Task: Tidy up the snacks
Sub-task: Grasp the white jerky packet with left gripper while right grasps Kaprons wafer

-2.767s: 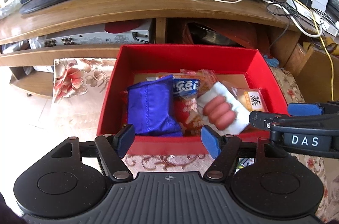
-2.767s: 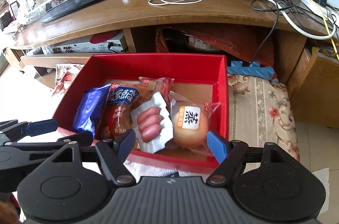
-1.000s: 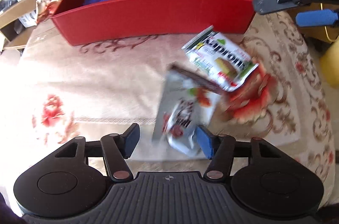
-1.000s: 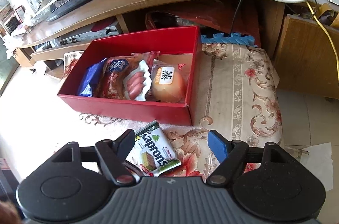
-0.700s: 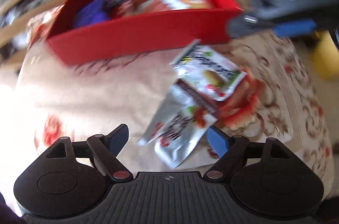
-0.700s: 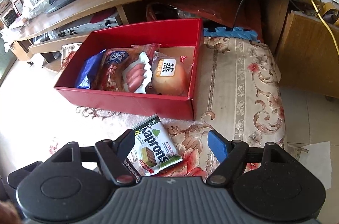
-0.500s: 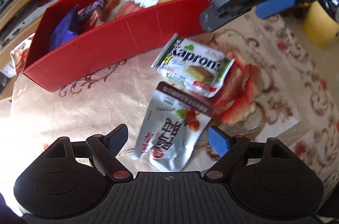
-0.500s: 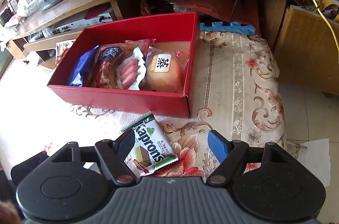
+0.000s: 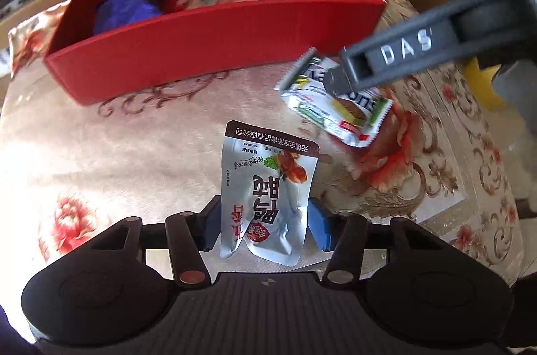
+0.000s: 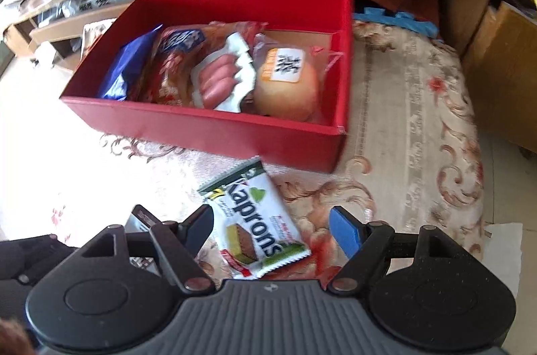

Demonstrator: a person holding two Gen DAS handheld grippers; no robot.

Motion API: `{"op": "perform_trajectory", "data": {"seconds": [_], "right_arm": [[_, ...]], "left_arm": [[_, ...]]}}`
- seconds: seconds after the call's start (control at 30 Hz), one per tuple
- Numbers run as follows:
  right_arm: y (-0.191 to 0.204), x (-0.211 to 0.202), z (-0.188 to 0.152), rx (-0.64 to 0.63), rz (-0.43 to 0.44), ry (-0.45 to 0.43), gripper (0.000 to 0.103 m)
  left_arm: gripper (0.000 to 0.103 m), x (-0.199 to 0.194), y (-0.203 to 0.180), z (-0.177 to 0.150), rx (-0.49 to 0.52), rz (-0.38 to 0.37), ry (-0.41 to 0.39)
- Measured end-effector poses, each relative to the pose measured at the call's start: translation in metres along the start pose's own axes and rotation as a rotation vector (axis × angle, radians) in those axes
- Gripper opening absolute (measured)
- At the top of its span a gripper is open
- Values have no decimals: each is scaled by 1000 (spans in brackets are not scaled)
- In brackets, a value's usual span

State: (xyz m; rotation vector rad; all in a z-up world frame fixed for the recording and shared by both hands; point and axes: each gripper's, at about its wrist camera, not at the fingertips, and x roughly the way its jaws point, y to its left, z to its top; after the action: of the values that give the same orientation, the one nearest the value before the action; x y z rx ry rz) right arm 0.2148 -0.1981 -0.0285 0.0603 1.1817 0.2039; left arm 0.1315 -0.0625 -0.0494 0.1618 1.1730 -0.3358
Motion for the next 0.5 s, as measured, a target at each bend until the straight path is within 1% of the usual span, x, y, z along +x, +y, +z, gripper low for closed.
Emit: {"op": "perform_trajectory", "data": {"seconds": [0.1,0.33,0.4,0.47,0.5], "right_arm": [[9,8,2,-36,3,18,77],[24,31,4,-138,-6,72,78],[27,37,2,-174,-22,82,83],[32,38,-1,-207,-36,79,83],[33,38,-3,-219,-42,77,84]], "left_arm": [[60,-2,10,2,-28,-22,-2],[62,2,21,4,-56,-59,7],[67,5,23,9,-57,-57,5],[75,5,21,9,-50,-53,0],[77,5,19,9,-44,-51,0]]}}
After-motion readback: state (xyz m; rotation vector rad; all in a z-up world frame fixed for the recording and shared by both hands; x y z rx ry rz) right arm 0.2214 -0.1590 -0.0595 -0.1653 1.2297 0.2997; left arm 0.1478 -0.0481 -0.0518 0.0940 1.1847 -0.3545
